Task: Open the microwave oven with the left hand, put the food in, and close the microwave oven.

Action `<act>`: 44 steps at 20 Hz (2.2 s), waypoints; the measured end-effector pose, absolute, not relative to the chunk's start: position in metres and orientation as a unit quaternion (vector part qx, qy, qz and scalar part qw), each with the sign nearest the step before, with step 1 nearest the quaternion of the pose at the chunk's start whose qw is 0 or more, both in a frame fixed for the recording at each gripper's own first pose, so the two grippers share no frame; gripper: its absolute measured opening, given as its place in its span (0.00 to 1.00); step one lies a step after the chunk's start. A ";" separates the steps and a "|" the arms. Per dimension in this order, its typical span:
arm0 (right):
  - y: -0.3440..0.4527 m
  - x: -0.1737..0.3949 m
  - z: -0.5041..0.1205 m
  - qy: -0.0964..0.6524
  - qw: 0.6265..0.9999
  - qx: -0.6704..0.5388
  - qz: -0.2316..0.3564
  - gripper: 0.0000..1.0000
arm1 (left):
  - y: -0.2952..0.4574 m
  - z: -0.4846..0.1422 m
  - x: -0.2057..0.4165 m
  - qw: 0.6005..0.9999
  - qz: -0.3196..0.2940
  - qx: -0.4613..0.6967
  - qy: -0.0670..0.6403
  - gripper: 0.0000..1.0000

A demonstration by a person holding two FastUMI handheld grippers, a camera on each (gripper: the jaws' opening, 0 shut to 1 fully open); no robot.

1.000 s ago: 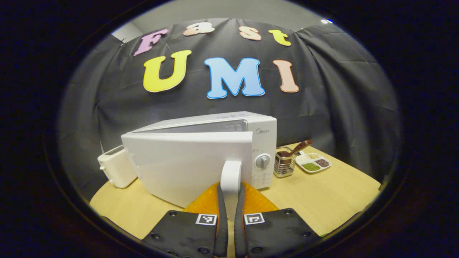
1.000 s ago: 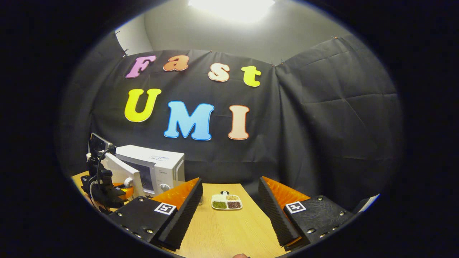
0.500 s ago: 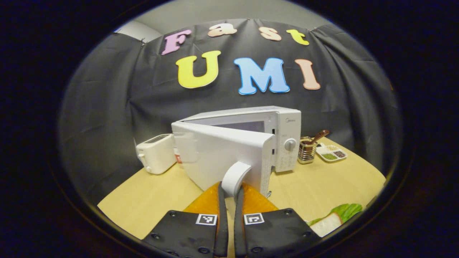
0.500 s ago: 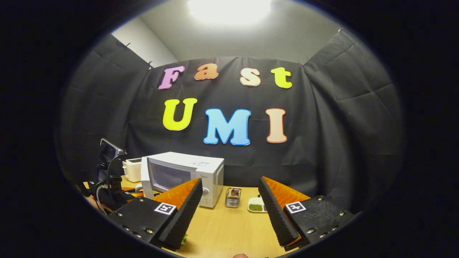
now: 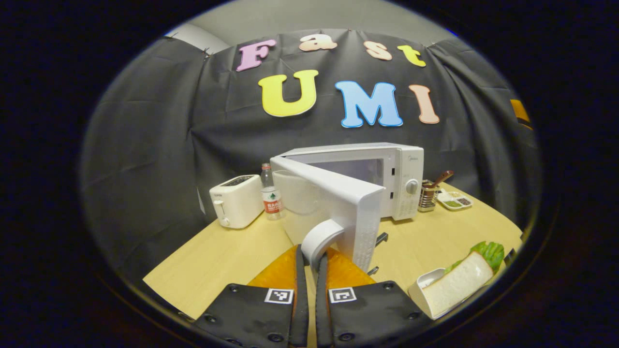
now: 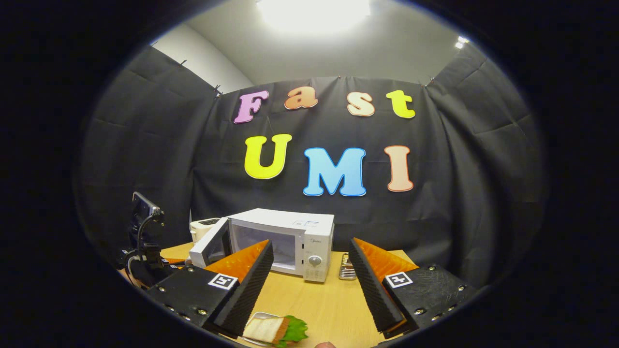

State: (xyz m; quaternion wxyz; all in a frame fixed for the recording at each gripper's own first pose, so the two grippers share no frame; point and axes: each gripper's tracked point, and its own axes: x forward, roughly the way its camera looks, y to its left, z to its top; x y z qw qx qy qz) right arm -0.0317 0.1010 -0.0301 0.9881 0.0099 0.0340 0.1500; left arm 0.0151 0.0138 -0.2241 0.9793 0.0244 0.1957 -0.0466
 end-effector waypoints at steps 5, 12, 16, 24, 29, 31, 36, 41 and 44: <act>0.150 -0.045 -0.028 0.038 0.989 0.002 0.139 0.95 | 0.057 -0.228 0.009 0.978 -0.087 0.022 0.190 0.12; 0.203 -0.050 -0.032 0.045 0.992 -0.003 0.122 0.95 | 0.122 -0.235 0.014 0.978 -0.099 0.008 0.184 0.12; 0.227 -0.048 -0.030 0.043 0.992 -0.005 0.119 0.95 | 0.146 -0.239 0.017 0.977 -0.114 -0.006 0.183 0.14; 0.227 -0.033 -0.040 0.076 0.986 0.002 0.149 0.95 | 0.178 -0.224 -0.006 0.982 -0.071 -0.015 0.175 0.90; 0.196 -0.013 -0.061 0.137 0.976 0.025 0.170 0.95 | 0.182 -0.173 -0.037 0.991 -0.020 -0.013 0.134 0.99; 0.180 -0.006 -0.074 0.165 0.970 0.019 0.178 0.95 | 0.177 -0.150 -0.045 0.993 -0.001 -0.023 0.115 1.00; 0.155 -0.003 -0.127 0.250 0.945 0.033 0.207 0.95 | 0.169 -0.105 -0.055 0.996 0.046 -0.025 0.078 0.98; 0.139 -0.011 -0.182 0.329 0.915 0.052 0.229 0.95 | 0.151 -0.095 -0.063 0.994 0.074 0.010 0.075 0.97; 0.134 -0.025 -0.211 0.378 0.892 0.078 0.237 0.95 | 0.142 -0.103 -0.070 0.992 0.083 0.014 0.091 0.97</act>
